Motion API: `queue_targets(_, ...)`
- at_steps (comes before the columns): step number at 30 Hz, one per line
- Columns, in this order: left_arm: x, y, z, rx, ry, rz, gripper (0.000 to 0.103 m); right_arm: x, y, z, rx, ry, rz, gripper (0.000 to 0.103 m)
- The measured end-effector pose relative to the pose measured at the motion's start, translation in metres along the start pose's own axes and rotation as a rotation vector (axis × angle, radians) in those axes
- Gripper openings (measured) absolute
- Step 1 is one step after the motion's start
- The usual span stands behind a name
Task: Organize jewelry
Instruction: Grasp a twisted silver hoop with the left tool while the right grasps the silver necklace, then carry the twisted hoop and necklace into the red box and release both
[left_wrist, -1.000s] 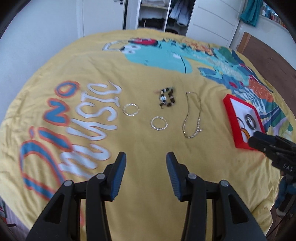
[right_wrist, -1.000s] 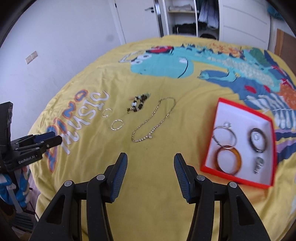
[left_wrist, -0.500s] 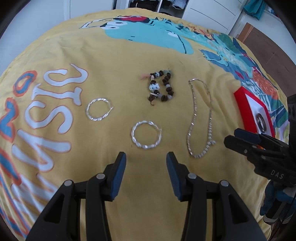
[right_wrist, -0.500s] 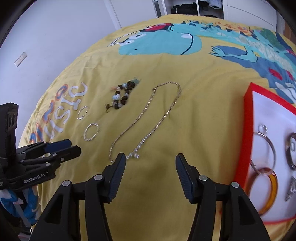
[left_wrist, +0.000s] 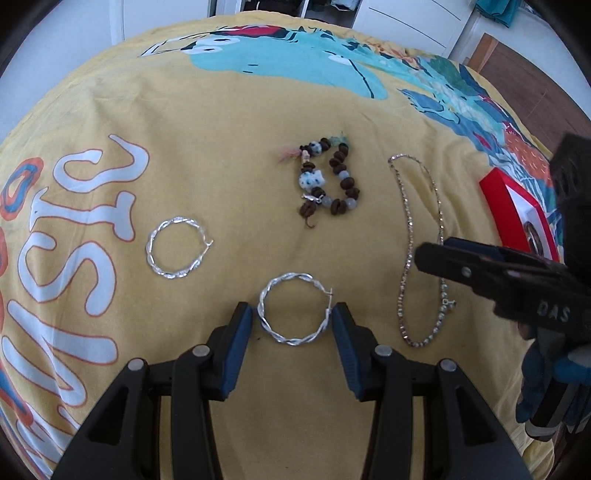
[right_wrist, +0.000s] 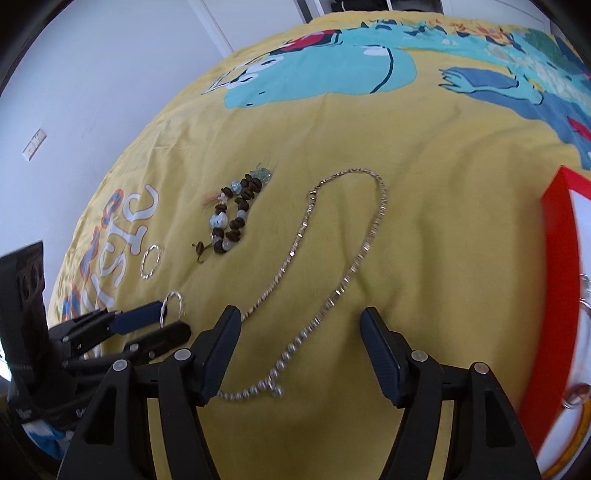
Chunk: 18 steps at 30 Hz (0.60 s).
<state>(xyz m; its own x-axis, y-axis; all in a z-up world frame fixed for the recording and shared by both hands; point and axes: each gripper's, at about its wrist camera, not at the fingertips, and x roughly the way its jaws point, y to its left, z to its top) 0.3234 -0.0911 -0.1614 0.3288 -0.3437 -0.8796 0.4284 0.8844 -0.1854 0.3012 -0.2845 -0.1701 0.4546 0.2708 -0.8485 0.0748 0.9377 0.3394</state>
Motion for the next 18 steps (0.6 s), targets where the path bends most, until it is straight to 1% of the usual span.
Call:
queue_targets(3, -0.001, 0.003, -0.002, 0.004, -0.011, -0.003, 0.042, 0.008, 0.004, 0.004, 0.004, -0.005, -0.009, 0.072)
queue_targets(4, -0.001, 0.003, -0.003, 0.006, -0.014, -0.002, 0.040, 0.011, 0.007, 0.005, -0.005, -0.006, -0.022, 0.072)
queue_targets(5, -0.002, 0.004, -0.003, 0.010, -0.018, 0.006, 0.038, 0.014, 0.010, 0.006, -0.018, -0.005, -0.039, 0.068)
queue_targets(6, -0.002, 0.004, -0.004, 0.010, -0.019, 0.007, 0.038, 0.017, 0.014, 0.006, -0.043, -0.004, -0.081, 0.057)
queue_targets(7, -0.002, 0.004, -0.004, 0.007, -0.020, 0.006, 0.038, 0.018, 0.015, 0.006, -0.056, -0.005, -0.114, 0.052)
queue_targets(9, -0.002, 0.004, -0.004, 0.004, -0.023, 0.007, 0.038, 0.017, 0.012, 0.005, -0.050, -0.011, -0.129, 0.036)
queue_targets(10, -0.002, 0.003, -0.004, 0.005, -0.025, 0.010, 0.038, 0.016, 0.009, 0.004, -0.041, -0.013, -0.132, 0.032)
queue_targets(12, -0.003, 0.002, -0.005, 0.007, -0.030, 0.017, 0.038, 0.012, 0.004, 0.001, -0.032, -0.009, -0.121, 0.016)
queue_targets(14, -0.005, 0.000, -0.006, 0.004, -0.033, 0.024, 0.037, 0.007, 0.002, -0.004, -0.035, -0.003, -0.114, 0.008)
queue_targets(15, -0.007, -0.001, -0.006, 0.001, -0.034, 0.026, 0.037, 0.005, 0.003, -0.007, -0.042, -0.002, -0.114, 0.005)
queue_targets(18, -0.012, -0.002, -0.009, -0.007, -0.034, 0.035, 0.037, -0.009, 0.006, -0.021, -0.060, -0.013, -0.107, 0.003)
